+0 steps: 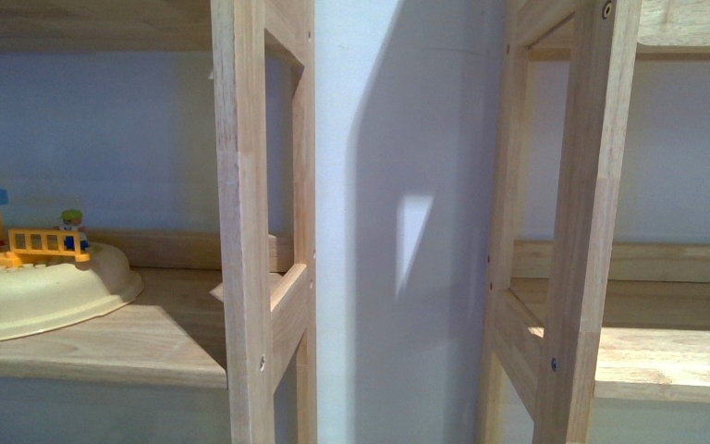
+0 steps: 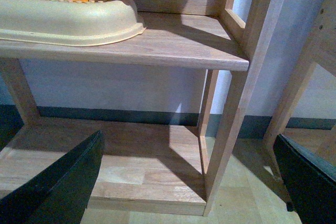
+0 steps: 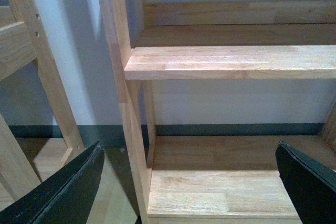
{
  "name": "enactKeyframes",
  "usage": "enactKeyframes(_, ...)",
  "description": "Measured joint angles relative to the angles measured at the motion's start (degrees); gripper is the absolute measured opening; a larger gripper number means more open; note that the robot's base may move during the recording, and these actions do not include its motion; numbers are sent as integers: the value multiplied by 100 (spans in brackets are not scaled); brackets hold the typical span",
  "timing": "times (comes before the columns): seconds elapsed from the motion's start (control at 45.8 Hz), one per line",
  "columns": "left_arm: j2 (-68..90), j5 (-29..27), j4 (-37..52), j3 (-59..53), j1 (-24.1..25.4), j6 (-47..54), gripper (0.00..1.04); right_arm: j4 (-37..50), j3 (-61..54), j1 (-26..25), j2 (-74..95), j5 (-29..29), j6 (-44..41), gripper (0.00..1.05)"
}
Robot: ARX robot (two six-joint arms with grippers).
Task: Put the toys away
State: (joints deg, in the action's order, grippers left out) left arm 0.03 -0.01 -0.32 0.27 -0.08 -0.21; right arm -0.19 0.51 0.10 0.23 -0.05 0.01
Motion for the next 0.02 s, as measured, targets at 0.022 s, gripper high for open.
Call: enactKeyframes(0.022,0,0,0,0,0,0,98,0,0,0,0,0,0,99)
